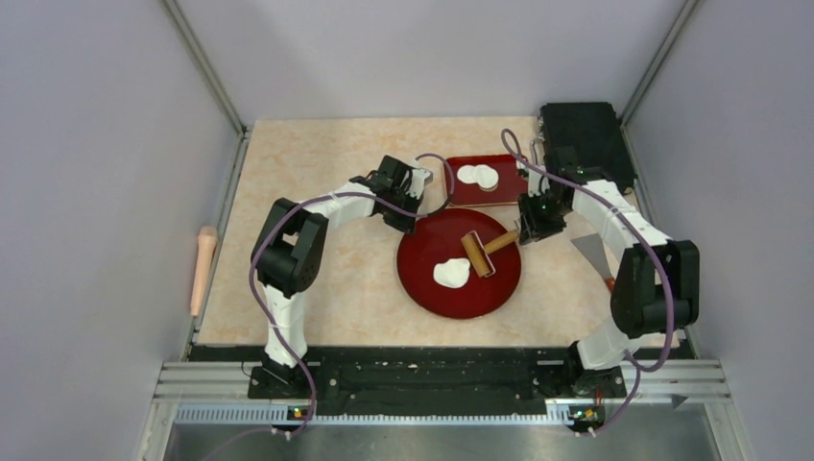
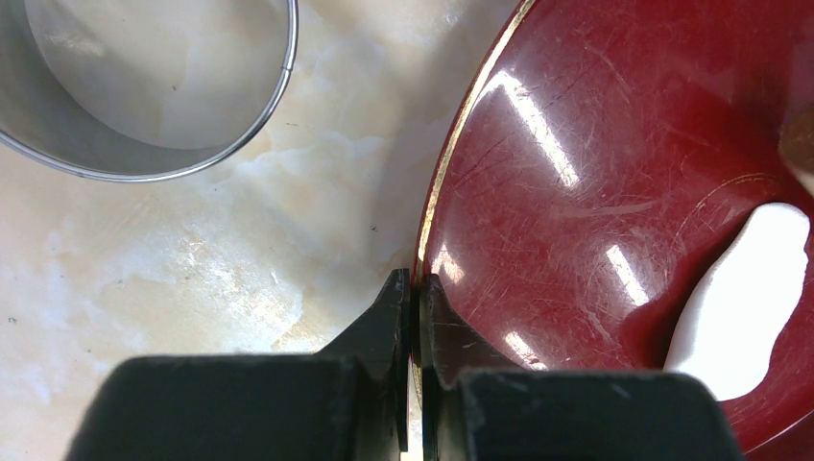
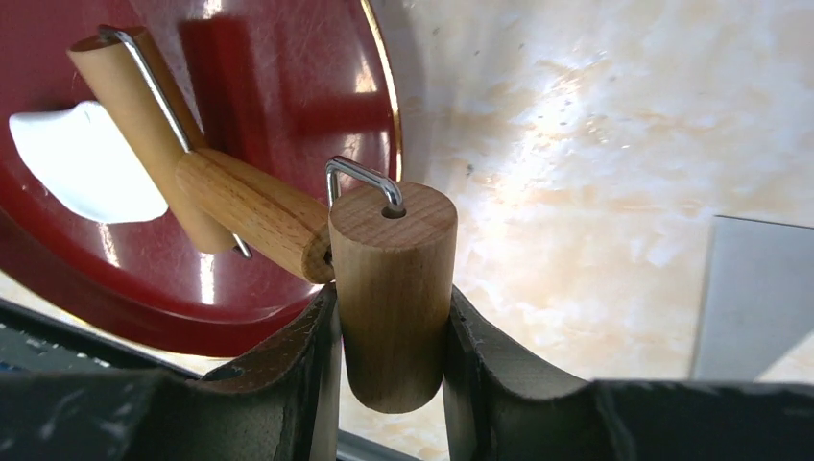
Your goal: Roll out the dumpling wrappers from the dough
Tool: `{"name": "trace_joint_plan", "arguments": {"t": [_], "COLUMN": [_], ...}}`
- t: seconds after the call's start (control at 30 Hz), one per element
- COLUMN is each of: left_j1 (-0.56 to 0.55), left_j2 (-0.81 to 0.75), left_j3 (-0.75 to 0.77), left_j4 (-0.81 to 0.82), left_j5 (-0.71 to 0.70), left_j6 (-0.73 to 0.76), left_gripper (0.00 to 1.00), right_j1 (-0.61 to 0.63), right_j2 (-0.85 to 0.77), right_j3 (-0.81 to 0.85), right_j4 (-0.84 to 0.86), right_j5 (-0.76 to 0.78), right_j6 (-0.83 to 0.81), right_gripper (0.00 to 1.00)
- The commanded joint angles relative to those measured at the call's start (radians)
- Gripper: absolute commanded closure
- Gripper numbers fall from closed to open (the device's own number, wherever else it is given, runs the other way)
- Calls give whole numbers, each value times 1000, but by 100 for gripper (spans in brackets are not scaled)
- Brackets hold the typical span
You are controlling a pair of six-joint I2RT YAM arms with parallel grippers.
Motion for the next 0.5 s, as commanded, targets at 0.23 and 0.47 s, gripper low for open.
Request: {"name": "trace_joint_plan", "arguments": {"t": [0.23, 0.47], "left_j1": [62, 113], "left_j2": [-43, -271], "left_j3": [-28, -77], "left_j4": [-24, -3], "left_j5": [-24, 230], "left_j6": [36, 101], "left_gripper": [66, 2], "right_j1": [-10, -9], "right_j2": [-183, -263], "right_j3": [23, -39], "right_j4": [100, 204], "right_j5": [-44, -222], "right_j6": [-101, -106], "right_gripper": [100, 100]}}
